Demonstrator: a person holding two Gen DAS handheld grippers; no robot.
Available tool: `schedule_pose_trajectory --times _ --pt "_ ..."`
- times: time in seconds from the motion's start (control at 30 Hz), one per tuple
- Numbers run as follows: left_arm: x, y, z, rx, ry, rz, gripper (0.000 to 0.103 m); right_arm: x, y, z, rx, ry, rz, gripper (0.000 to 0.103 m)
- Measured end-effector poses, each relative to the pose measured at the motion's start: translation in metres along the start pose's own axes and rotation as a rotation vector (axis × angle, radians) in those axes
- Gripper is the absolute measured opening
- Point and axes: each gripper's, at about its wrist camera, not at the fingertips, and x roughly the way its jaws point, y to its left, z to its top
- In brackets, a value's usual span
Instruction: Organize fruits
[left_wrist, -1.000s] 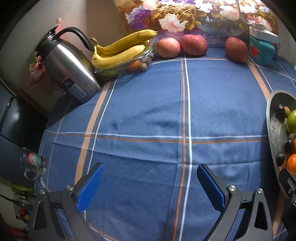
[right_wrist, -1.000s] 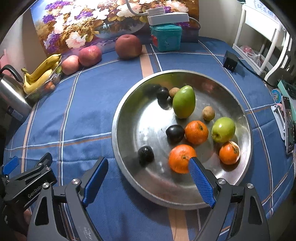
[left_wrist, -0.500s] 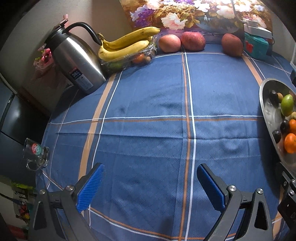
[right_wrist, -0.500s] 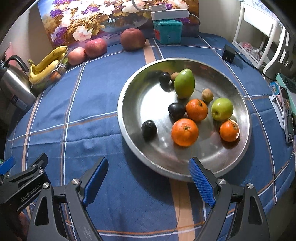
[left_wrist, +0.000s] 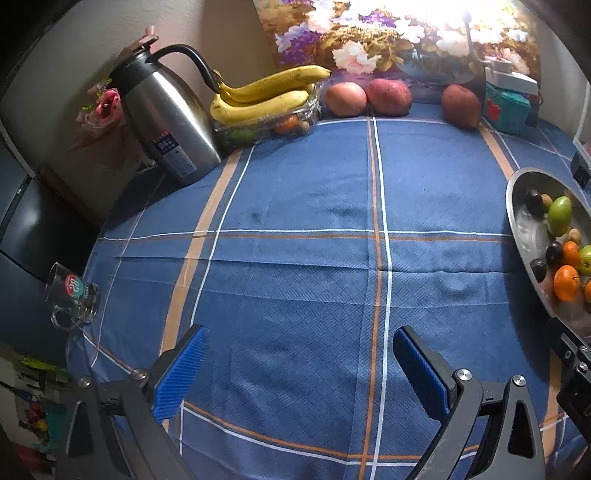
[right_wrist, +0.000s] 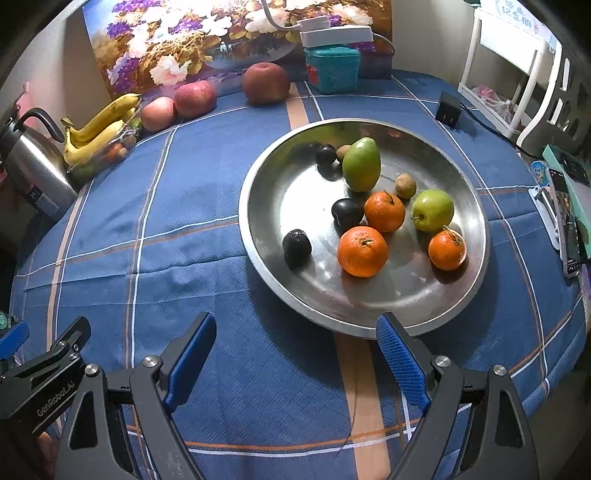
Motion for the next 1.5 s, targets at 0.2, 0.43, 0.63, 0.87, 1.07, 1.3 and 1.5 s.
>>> schedule_pose_trajectory --times 0.2,0.43,0.63,0.87,1.07,1.3,1.5 --pt "-0.008 0.007 -0.001 -0.025 -0.019 -0.022 0.101 -0.013 0.0 -0.001 -0.004 -0.038 -0.016 0.089" --pt "-0.012 0.011 0.0 -0.039 -0.032 -0.036 0.101 -0.025 -0.003 -0.002 0.002 -0.073 -0.027 0.089" --pt "-0.016 0.012 0.001 -0.047 -0.042 -0.047 0.101 -0.026 -0.001 -0.003 -0.008 -0.076 -0.036 0.089" --pt "-0.016 0.013 0.001 -0.047 -0.044 -0.05 0.101 -0.024 0.0 -0.003 -0.01 -0.064 -0.029 0.089" --pt "-0.016 0.012 0.001 -0.045 -0.043 -0.052 0.101 -0.023 0.0 -0.003 -0.01 -0.063 -0.024 0.089" --pt "-0.015 0.011 0.001 -0.04 -0.043 -0.046 0.101 -0.022 0.0 -0.003 -0.008 -0.056 -0.018 0.089" --pt "-0.015 0.012 0.001 -0.039 -0.043 -0.046 0.101 -0.022 0.001 -0.003 -0.011 -0.055 -0.017 0.089"
